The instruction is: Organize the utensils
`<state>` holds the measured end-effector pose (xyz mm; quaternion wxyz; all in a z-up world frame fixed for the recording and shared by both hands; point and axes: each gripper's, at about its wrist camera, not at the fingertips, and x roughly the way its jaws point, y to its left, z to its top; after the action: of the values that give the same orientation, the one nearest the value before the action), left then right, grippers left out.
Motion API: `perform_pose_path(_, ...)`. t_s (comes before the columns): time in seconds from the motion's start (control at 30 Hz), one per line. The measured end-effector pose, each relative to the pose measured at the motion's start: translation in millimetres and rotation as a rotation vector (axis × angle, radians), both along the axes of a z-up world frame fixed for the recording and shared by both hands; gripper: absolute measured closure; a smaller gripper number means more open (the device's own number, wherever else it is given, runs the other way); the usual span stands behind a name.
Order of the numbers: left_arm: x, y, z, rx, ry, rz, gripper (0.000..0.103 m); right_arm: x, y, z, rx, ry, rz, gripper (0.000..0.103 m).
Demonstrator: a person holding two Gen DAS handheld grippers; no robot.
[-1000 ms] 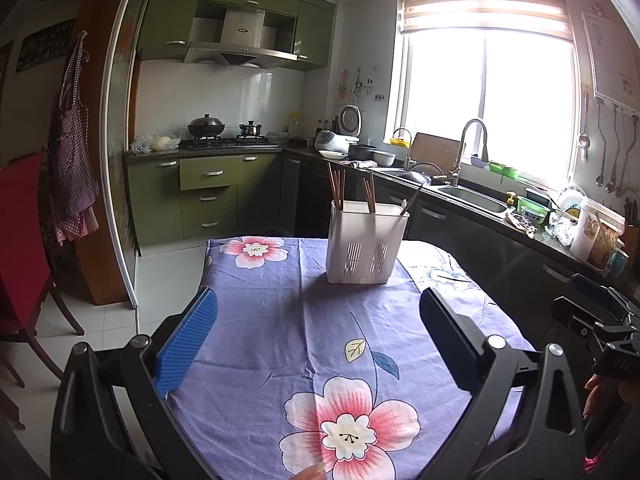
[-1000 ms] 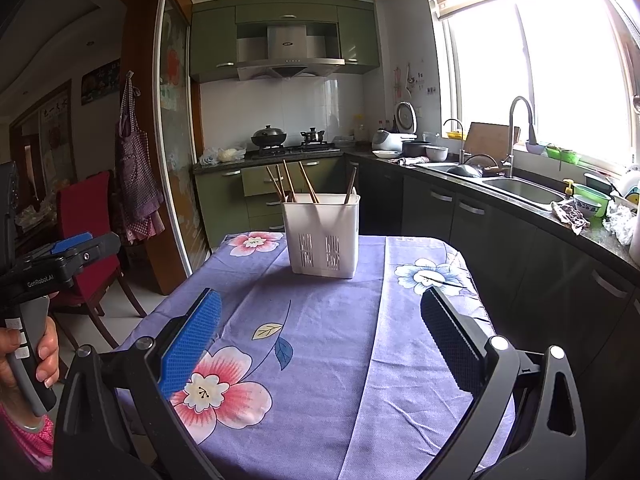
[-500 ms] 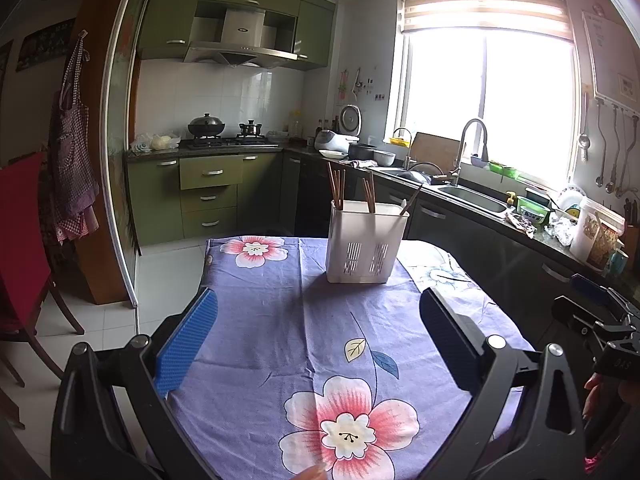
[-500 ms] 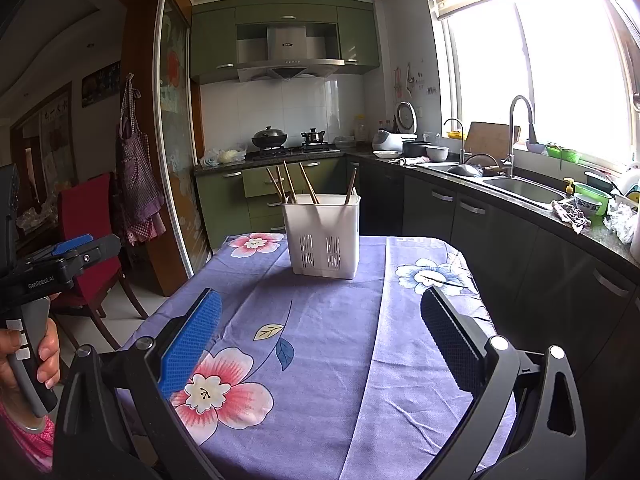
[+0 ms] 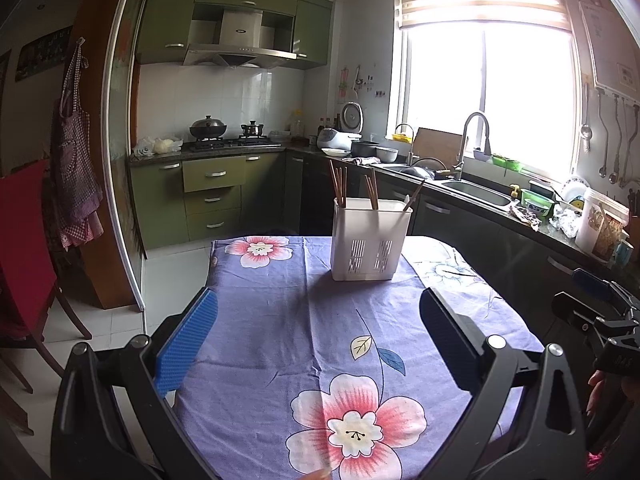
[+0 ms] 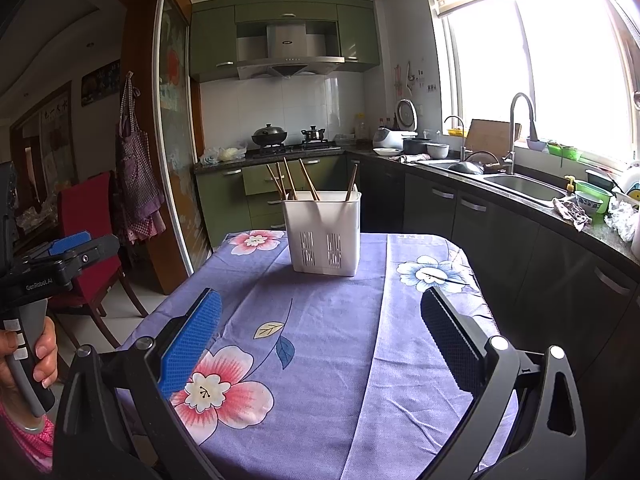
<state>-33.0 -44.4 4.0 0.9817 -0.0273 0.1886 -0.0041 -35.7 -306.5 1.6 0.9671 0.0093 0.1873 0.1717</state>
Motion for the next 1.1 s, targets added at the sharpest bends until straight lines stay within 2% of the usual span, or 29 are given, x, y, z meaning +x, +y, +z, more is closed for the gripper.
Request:
perform_pose_path(0.57, 3, 0, -6, 0.006, 0.009, -0.015, 0.007, 1, 2, -3, -0.003, 0.009, 0.000, 0.005)
perform_pose_path(0.77, 5, 5, -5, -0.027, 0.010, -0.029, 0.007, 1, 2, -4, -0.002, 0.012, -0.001, 0.005)
perform_pose_path(1.1, 16, 6, -14, -0.032, 0.065, -0.033, 0.007, 5, 4, -8, -0.002, 0.024, -0.005, 0.005)
